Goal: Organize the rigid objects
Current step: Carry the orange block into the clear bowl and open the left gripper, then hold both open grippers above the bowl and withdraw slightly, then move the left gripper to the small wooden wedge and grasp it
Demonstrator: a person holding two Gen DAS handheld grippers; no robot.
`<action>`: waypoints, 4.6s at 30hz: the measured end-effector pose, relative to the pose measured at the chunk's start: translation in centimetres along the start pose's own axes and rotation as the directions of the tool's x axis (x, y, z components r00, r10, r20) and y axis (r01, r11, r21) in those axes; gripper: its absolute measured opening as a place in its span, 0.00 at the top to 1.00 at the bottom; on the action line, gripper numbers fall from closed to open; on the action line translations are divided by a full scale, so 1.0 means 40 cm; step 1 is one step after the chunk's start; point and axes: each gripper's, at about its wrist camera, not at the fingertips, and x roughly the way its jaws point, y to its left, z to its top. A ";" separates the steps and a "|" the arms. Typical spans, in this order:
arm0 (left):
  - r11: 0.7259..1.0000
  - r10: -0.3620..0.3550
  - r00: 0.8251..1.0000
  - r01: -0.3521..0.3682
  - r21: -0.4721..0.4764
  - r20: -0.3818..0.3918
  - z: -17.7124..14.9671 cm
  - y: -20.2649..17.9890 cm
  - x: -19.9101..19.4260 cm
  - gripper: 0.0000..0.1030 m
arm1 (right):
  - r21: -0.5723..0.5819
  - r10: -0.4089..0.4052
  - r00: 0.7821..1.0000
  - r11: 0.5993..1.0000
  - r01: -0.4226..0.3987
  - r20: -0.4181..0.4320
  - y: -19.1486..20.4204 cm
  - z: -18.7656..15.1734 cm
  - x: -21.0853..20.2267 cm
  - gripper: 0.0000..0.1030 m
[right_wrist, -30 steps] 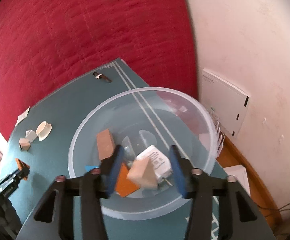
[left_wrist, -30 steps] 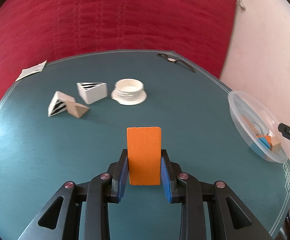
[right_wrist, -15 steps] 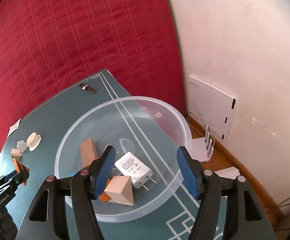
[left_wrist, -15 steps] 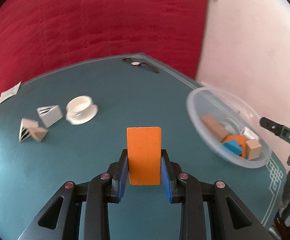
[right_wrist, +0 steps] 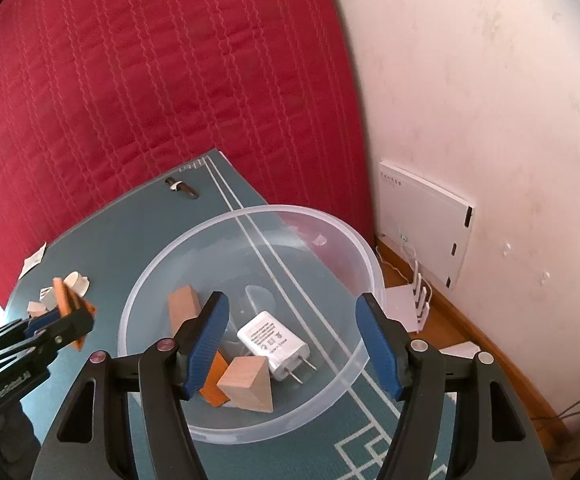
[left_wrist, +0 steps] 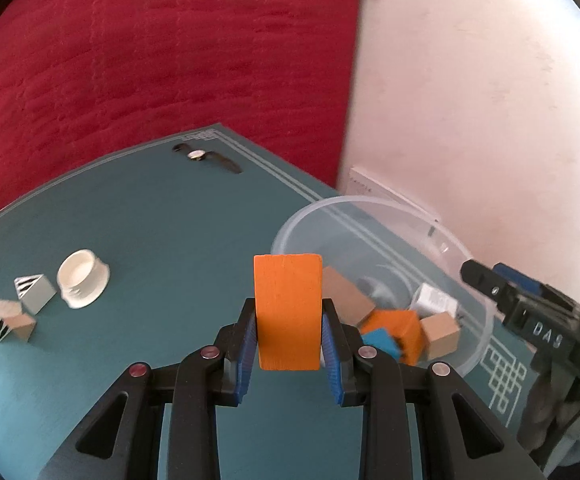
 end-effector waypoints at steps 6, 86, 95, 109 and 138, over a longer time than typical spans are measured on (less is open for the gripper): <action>1.000 -0.020 1.000 0.020 0.018 0.002 0.023 -0.028 0.023 0.70 | 0.001 0.008 1.000 1.000 -0.008 0.005 -0.005 -0.003 -0.003 0.35; 0.949 0.289 0.957 -0.285 -0.138 0.011 -0.100 0.243 -0.046 0.01 | -0.181 -0.020 0.999 0.983 0.026 0.035 0.110 -0.068 -0.017 0.21; 0.910 0.379 0.925 -0.375 -0.178 -0.016 -0.127 0.364 -0.075 0.01 | -0.207 0.017 0.999 0.978 -0.007 0.050 0.155 -0.069 -0.036 0.21; 0.860 0.439 0.896 -0.440 -0.256 -0.065 -0.166 0.544 -0.105 0.01 | -0.305 0.107 0.994 0.947 -0.098 0.013 0.297 -0.089 -0.029 0.21; 0.899 0.357 0.923 -0.381 -0.215 -0.146 -0.121 0.639 0.002 0.34 | -0.372 0.249 0.962 0.887 -0.274 -0.115 0.488 -0.137 0.048 0.21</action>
